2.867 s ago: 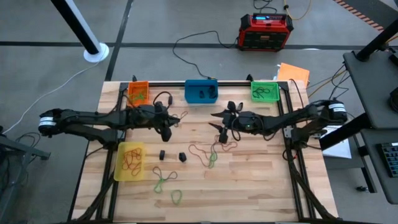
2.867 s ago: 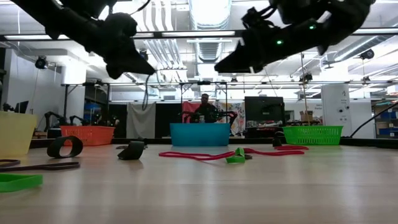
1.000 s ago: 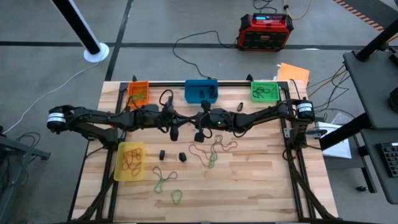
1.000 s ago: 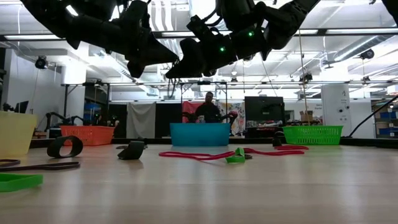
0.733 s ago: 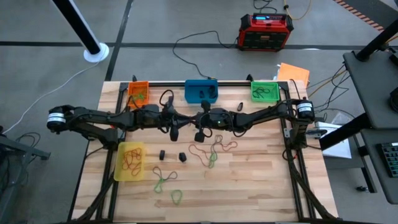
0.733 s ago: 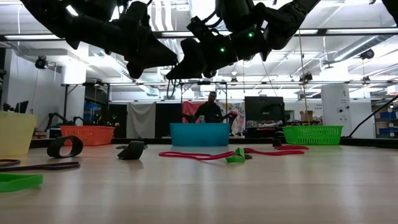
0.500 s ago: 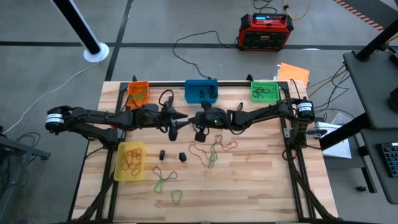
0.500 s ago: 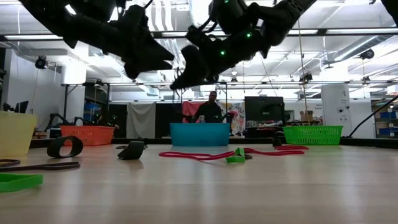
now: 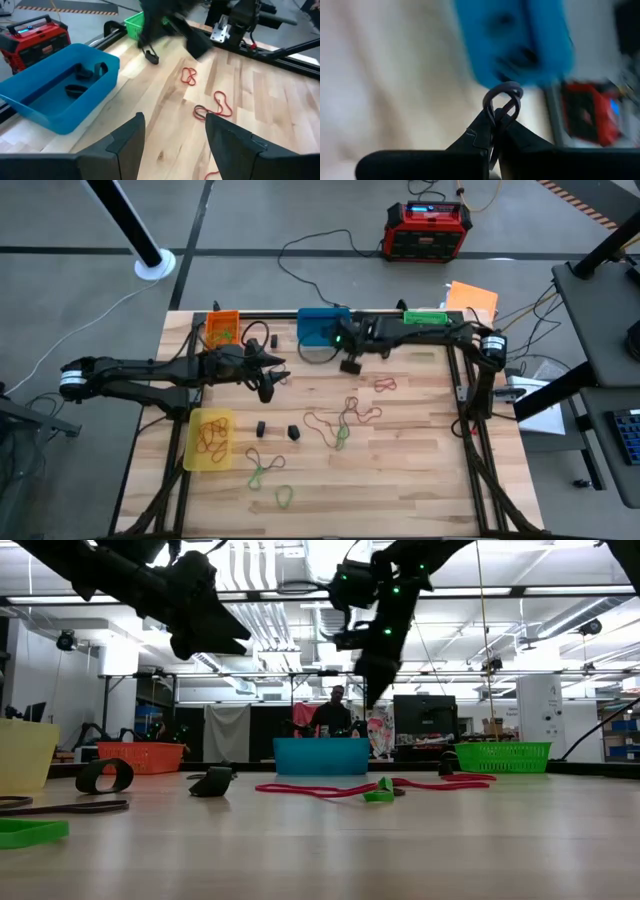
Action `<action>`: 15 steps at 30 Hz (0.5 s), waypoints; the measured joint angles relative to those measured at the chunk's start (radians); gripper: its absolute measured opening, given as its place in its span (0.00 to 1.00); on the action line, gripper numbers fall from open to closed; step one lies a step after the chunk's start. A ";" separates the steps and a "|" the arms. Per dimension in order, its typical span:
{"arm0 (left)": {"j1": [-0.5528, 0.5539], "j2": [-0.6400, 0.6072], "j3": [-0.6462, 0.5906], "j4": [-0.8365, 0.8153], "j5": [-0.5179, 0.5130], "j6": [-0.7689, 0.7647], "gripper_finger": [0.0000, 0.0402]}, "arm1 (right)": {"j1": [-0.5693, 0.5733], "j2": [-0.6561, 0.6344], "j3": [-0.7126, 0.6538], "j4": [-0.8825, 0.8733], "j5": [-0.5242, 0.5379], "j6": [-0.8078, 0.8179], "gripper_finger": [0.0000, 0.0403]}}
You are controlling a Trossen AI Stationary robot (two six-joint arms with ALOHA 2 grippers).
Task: Sort rubber bands into baskets
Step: Put the violet rubber band into the green bin
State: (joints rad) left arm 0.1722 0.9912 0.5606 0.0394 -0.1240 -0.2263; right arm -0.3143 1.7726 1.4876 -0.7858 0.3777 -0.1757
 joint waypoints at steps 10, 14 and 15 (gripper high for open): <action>0.000 0.015 0.000 0.007 0.000 0.000 0.48 | -0.359 -0.069 0.030 -0.255 0.015 0.219 0.02; 0.000 0.036 0.000 0.006 0.000 0.000 0.48 | -0.499 -0.067 0.010 -0.393 -0.004 0.431 0.02; 0.000 0.040 0.000 0.005 0.000 0.000 0.48 | -0.525 -0.066 0.002 -0.423 -0.004 0.456 0.02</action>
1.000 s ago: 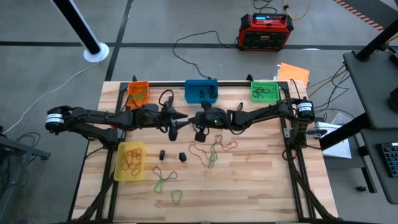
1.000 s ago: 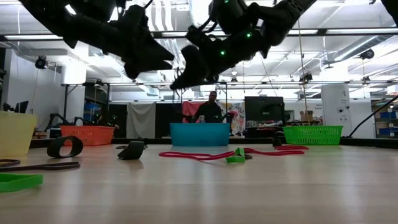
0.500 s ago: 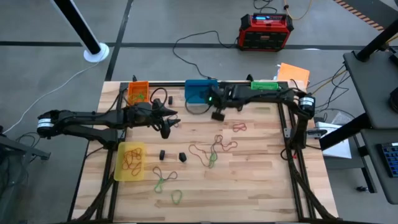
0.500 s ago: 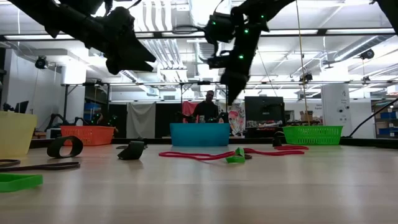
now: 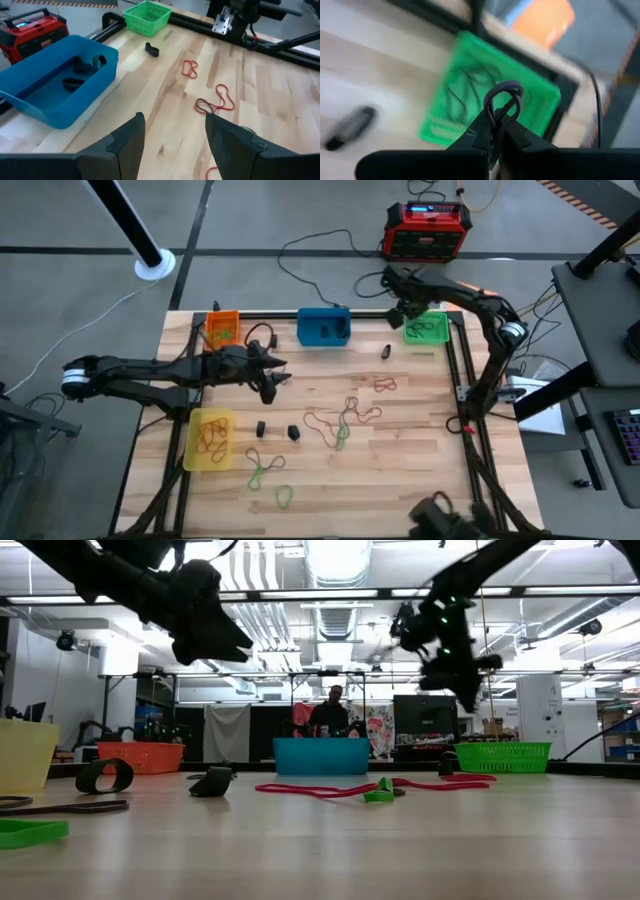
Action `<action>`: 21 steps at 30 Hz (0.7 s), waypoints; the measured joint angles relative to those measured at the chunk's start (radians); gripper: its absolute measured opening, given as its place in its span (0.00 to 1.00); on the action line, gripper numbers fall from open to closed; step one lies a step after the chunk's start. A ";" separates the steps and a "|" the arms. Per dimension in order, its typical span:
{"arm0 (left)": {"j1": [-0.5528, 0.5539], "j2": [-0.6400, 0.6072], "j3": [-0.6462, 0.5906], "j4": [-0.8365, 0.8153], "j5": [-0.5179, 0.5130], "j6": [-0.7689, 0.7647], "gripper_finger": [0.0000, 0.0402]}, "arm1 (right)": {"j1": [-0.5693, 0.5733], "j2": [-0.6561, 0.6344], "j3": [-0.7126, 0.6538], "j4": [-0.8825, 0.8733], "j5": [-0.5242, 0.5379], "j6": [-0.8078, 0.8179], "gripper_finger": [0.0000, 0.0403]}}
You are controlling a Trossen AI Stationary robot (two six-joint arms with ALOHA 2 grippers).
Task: Sort rubber bands into baskets
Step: Put the violet rubber band into the green bin, then put the top left black rubber band into the blue bin
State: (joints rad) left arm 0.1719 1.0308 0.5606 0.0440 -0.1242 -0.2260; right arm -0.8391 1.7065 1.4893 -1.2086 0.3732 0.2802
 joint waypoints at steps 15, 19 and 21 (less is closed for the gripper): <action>0.000 0.023 0.000 0.020 0.000 0.004 0.48 | -0.078 0.004 -0.141 0.066 0.065 0.021 0.07; 0.000 0.030 0.000 0.024 0.000 0.004 0.48 | -0.078 0.004 -0.145 0.083 0.065 0.016 0.17; 0.000 0.034 0.000 0.024 0.000 0.001 0.48 | -0.078 0.004 -0.146 0.092 0.065 0.016 0.23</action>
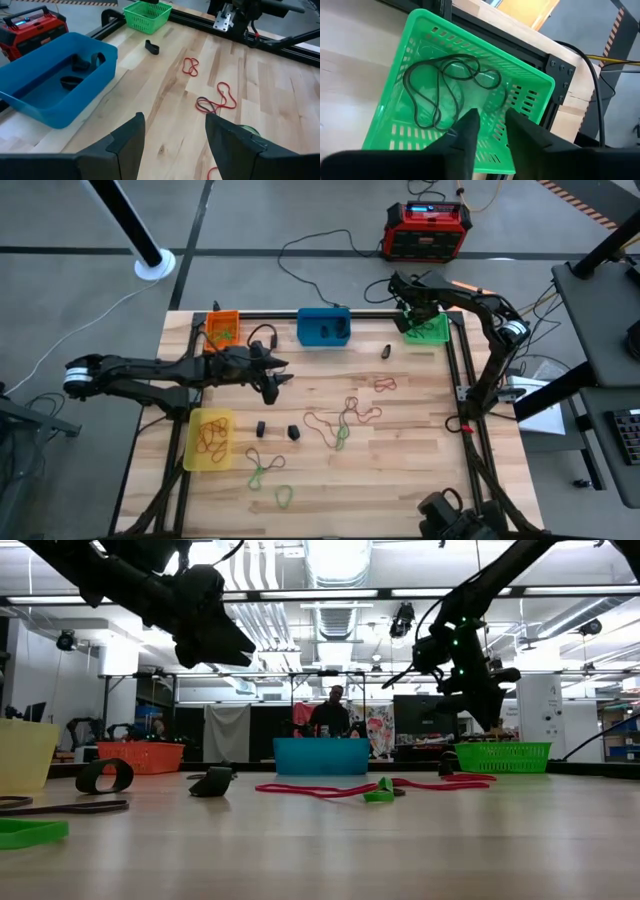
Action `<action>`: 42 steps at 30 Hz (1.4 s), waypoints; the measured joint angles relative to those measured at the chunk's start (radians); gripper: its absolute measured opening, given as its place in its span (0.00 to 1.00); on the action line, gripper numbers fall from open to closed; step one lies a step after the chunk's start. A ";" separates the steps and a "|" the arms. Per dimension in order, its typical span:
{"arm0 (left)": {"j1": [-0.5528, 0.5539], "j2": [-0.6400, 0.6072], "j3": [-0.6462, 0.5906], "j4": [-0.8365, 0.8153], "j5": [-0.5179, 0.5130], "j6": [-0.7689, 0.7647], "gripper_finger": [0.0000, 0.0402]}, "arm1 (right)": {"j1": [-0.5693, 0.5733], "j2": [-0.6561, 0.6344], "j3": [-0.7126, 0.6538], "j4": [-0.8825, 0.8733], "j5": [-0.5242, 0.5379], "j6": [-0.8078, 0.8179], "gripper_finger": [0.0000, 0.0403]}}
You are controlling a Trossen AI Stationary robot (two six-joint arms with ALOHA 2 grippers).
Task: Sort rubber bands into baskets
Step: Put the top left black rubber band into the blue bin
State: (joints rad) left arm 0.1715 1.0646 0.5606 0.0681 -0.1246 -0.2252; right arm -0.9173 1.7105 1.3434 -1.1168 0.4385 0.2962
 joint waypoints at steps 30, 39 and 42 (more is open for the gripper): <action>0.001 0.019 0.000 -0.268 0.004 -0.085 0.48 | 0.379 -0.133 -0.037 0.256 -0.185 -0.116 0.42; 0.019 0.018 0.002 -0.313 -0.093 -0.143 0.48 | 0.529 -0.190 -0.039 0.323 -0.186 -0.159 0.42; 0.056 0.028 0.039 -0.346 -0.188 -0.212 0.48 | 0.559 -0.195 -0.039 0.324 -0.186 -0.159 0.42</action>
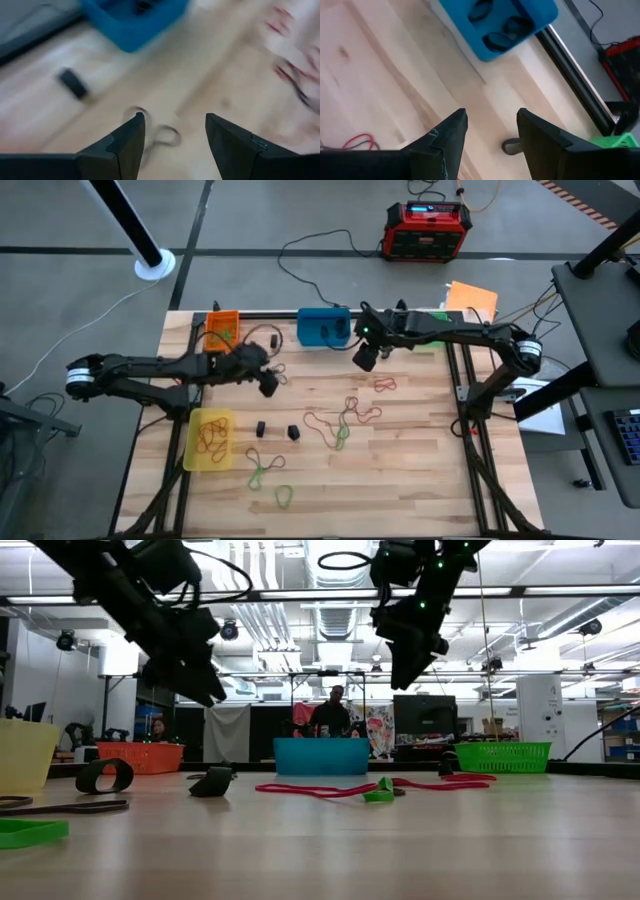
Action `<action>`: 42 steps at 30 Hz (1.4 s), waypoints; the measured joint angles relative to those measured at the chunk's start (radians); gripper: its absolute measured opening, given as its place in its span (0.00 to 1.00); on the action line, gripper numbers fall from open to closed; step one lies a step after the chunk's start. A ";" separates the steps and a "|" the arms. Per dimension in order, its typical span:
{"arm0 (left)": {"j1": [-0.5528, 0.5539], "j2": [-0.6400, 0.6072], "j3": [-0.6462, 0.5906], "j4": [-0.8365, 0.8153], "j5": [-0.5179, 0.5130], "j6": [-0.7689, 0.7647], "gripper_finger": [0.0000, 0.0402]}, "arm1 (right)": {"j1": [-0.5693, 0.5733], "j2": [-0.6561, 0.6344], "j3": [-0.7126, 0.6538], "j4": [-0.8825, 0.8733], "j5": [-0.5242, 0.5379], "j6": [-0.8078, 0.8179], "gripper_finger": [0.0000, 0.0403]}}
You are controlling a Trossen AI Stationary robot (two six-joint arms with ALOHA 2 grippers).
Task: Sort rubber bands into baskets
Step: Put the top left black rubber band into the blue bin
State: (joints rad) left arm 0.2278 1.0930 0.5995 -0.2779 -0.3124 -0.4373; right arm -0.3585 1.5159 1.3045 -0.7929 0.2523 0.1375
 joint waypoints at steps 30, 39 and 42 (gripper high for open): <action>0.396 0.589 0.366 -0.151 0.020 0.088 0.41 | 0.016 -0.002 -0.003 0.006 0.000 -0.046 0.42; 0.401 0.643 0.370 -0.130 0.019 0.104 0.51 | 0.016 -0.002 -0.003 0.006 0.000 -0.046 0.42; 0.401 0.660 0.369 -0.114 0.031 0.120 0.52 | 0.016 -0.002 -0.003 0.006 0.000 -0.045 0.42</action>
State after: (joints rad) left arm 0.6287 1.7534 0.9684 -0.3915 -0.2811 -0.3175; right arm -0.3424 1.5143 1.3014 -0.7874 0.2527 0.0925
